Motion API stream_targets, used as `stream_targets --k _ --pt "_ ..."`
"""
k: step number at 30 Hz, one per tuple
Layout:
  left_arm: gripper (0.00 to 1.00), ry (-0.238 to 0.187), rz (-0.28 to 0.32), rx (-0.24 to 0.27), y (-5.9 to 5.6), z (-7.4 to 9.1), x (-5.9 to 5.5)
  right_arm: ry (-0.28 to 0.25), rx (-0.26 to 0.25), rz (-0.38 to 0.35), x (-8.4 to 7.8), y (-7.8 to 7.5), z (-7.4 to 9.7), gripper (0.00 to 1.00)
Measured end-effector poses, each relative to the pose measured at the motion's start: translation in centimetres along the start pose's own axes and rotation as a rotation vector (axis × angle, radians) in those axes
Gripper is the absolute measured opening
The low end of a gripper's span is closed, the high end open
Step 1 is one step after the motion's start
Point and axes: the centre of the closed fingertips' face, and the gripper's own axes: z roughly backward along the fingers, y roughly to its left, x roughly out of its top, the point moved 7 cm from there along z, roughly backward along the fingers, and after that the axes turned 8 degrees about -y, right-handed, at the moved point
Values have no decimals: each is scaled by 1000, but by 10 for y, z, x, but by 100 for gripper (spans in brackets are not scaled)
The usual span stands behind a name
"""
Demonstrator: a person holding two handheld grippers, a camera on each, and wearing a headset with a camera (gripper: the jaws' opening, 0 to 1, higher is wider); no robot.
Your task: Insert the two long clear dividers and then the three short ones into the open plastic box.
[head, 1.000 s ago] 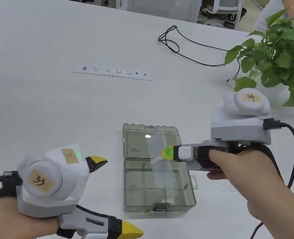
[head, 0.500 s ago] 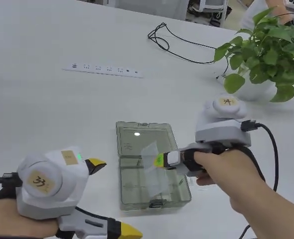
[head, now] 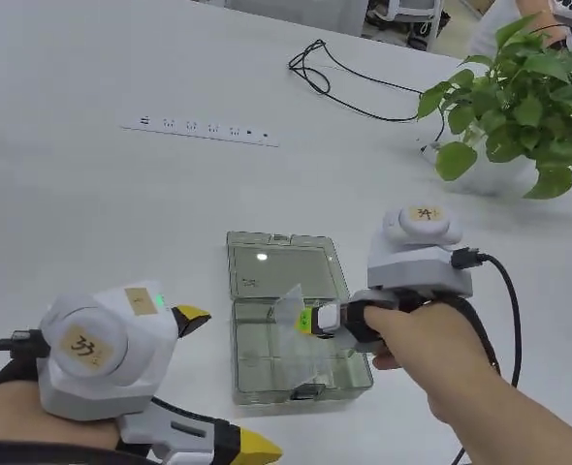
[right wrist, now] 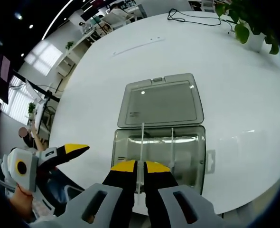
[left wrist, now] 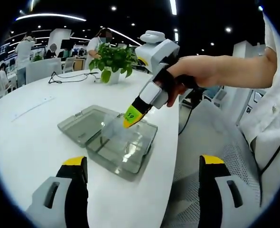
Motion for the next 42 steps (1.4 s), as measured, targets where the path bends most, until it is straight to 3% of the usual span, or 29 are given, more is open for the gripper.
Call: stream_targets --k 15,29,35,42 --pt "100 2 13 -12 -2 -2 -3 3 -16 44 -1 1 -6 6" --pt "100 2 23 -3 -1 -2 -4 29 -46 200 -3 10 -12 6" --pt "100 5 25 -2 -1 -2 -5 37 -37 258 -4 15 -16 7" --pt "100 9 27 3 0 -1 -6 54 -7 260 -6 13 -23 7"
